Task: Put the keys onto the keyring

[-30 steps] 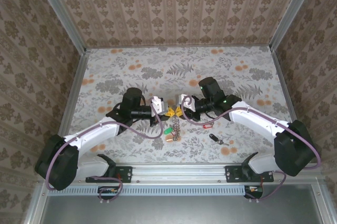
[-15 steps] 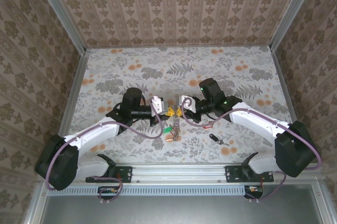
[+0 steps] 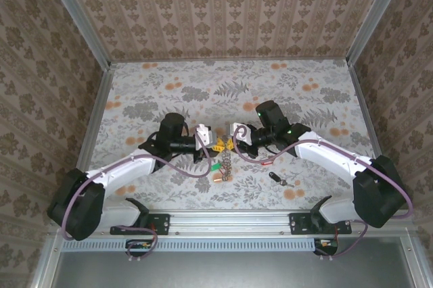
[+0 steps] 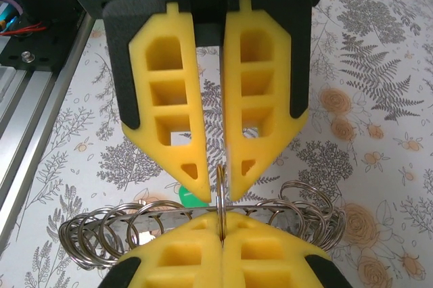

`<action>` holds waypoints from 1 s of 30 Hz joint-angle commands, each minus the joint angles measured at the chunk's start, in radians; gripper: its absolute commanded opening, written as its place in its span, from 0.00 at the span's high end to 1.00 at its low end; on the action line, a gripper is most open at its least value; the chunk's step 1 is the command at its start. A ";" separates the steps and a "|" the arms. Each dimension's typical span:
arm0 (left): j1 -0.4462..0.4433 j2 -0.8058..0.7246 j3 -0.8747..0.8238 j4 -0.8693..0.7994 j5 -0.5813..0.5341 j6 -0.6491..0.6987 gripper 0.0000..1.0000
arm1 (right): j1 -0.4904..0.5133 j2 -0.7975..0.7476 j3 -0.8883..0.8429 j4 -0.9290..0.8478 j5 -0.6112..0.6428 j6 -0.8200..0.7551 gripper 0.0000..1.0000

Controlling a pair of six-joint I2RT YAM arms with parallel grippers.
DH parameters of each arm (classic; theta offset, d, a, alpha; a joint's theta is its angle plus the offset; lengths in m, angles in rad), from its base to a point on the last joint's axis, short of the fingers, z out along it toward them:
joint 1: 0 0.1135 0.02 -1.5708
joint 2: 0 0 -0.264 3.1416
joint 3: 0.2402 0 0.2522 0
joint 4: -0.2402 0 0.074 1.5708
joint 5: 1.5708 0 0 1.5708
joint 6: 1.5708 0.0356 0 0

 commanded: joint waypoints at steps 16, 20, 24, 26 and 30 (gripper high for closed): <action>-0.019 -0.012 0.022 0.047 -0.015 0.000 0.82 | 0.003 0.013 0.048 -0.038 -0.018 -0.005 1.00; -0.019 -0.017 0.020 0.049 -0.026 -0.002 0.81 | 0.004 0.016 0.051 -0.044 -0.015 -0.004 1.00; -0.023 -0.022 0.018 0.058 -0.036 -0.007 0.81 | 0.003 0.018 0.053 -0.051 -0.011 -0.006 1.00; -0.026 -0.017 0.022 0.055 -0.034 -0.005 0.83 | 0.004 0.017 0.054 -0.051 -0.014 -0.003 1.00; -0.035 -0.007 0.028 0.048 -0.032 -0.001 0.86 | 0.005 0.015 0.056 -0.048 -0.018 0.002 1.00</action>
